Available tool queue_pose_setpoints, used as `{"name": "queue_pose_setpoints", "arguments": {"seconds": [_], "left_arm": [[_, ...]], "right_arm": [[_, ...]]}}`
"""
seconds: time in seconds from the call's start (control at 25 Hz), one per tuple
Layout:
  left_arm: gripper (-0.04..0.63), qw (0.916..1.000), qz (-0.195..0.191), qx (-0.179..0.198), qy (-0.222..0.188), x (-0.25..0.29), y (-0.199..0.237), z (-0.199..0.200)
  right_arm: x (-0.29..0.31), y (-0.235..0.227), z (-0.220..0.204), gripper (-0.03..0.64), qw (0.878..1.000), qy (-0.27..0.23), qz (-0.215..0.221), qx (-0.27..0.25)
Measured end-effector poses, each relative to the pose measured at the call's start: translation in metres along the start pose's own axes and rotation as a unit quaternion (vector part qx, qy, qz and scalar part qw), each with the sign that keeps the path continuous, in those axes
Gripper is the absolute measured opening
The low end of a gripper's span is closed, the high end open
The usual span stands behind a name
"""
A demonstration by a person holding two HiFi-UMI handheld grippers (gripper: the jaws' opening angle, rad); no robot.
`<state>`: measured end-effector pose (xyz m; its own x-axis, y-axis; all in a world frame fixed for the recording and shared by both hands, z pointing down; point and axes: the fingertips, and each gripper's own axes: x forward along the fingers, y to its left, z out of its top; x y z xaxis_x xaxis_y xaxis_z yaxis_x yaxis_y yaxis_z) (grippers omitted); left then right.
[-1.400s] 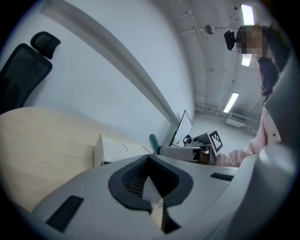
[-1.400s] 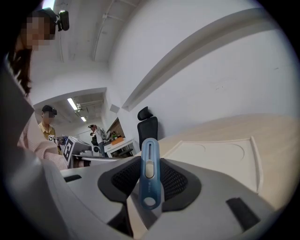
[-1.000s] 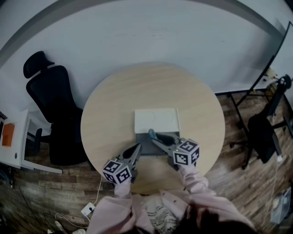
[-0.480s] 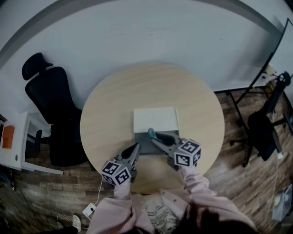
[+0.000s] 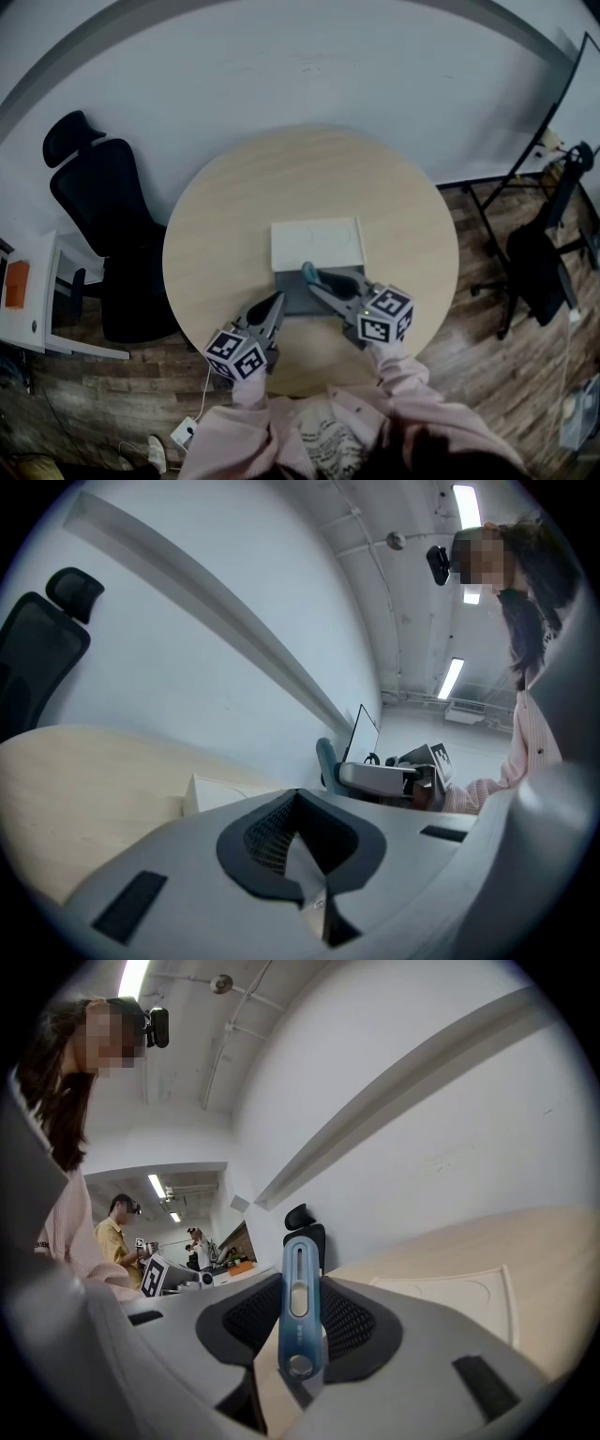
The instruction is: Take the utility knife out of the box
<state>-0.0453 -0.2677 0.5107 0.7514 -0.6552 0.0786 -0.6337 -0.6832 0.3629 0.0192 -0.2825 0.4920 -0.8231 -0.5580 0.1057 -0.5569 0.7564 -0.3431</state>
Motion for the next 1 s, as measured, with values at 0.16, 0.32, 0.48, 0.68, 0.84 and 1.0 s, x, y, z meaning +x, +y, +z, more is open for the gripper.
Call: {"name": "queue_pose_setpoints", "arguments": {"seconds": [0.16,0.32,0.48,0.68,0.84,1.0], "left_arm": [[0.002,1.0,0.001,0.001,-0.001,0.0002,-0.0003,0.0006],[0.002,1.0,-0.001,0.002,-0.001,0.002,-0.0017,0.0006],[0.002,1.0,-0.003,0.005,-0.001,0.0027,-0.0008,0.0012],[0.002,1.0,-0.005,0.006,0.003,0.0046,-0.0017,-0.0008],[0.002,1.0,-0.006,0.005,0.002,0.0049,-0.0024,-0.0005],[0.002,1.0,-0.006,0.006,0.002,0.0049,-0.0039,-0.0012]], "right_arm": [[-0.0011,0.001,-0.0007,0.129,1.0,0.004,0.003,-0.003],[-0.0022,0.0005,-0.0023,0.129,1.0,0.006,0.005,-0.003],[-0.0003,0.0005,-0.0024,0.129,1.0,0.006,0.006,-0.003],[-0.0009,0.0007,-0.0033,0.129,1.0,0.006,0.008,-0.003],[-0.0012,0.0016,-0.0037,0.129,1.0,0.007,0.009,-0.004],[-0.0033,0.0023,-0.0042,0.129,1.0,0.008,0.009,-0.006]]}}
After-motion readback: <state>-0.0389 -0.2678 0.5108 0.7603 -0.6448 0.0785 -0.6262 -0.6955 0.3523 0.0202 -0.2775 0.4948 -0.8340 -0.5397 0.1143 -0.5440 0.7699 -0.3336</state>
